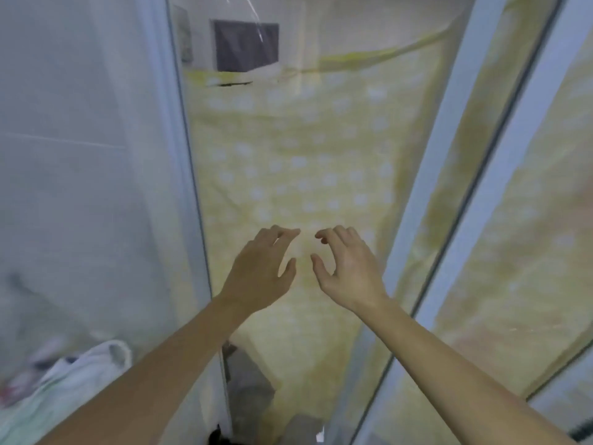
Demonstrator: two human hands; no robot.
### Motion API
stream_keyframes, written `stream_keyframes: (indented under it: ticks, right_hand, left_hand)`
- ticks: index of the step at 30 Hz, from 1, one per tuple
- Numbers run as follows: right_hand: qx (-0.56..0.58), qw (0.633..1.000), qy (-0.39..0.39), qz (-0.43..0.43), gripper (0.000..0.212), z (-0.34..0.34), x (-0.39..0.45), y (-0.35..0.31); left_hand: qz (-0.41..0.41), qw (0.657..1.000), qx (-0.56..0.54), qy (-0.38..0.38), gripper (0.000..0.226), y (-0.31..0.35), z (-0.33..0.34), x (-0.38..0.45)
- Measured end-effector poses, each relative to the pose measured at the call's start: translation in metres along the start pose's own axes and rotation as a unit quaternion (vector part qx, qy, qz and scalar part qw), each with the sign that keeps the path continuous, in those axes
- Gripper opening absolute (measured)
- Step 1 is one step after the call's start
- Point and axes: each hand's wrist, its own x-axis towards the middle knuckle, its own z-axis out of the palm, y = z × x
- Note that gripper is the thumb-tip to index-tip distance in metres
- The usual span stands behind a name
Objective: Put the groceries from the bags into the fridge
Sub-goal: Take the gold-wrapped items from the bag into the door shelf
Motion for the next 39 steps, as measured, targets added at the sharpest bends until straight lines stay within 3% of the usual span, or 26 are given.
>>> stream_keyframes:
  ticks: [5,11,16,19,24,32,39]
  right_hand:
    - [0.09,0.989,-0.07,-0.09,0.034,0.082,0.024,-0.066]
    - [0.218,0.942,-0.175,-0.184,0.038,0.164,0.012,-0.155]
    - [0.299,0.862,-0.339,-0.23,0.042,0.23,-0.029,-0.229]
    - [0.289,0.814,-0.433,-0.259,0.047,0.264,-0.051,-0.268]
    - [0.256,0.788,-0.5,-0.252,0.046,0.322,-0.076,-0.32]
    - [0.211,0.767,-0.57,-0.204,0.045,0.407,-0.103,-0.373]
    - [0.24,0.723,-0.597,-0.253,0.054,0.48,-0.165,-0.427]
  left_hand:
    - [-0.159,0.984,0.083,-0.013,0.052,-0.075,-0.043,-0.082]
    - [-0.344,0.924,0.168,-0.002,0.05,-0.112,-0.093,-0.2]
    - [-0.489,0.858,0.155,0.025,0.044,-0.126,-0.117,-0.314]
    - [-0.56,0.815,0.137,0.061,0.043,-0.139,-0.128,-0.368]
    - [-0.611,0.783,0.102,0.054,0.037,-0.184,-0.123,-0.434]
    - [-0.611,0.788,0.037,-0.067,0.034,-0.267,-0.082,-0.48]
    - [-0.6,0.784,0.07,-0.147,0.041,-0.337,-0.038,-0.504]
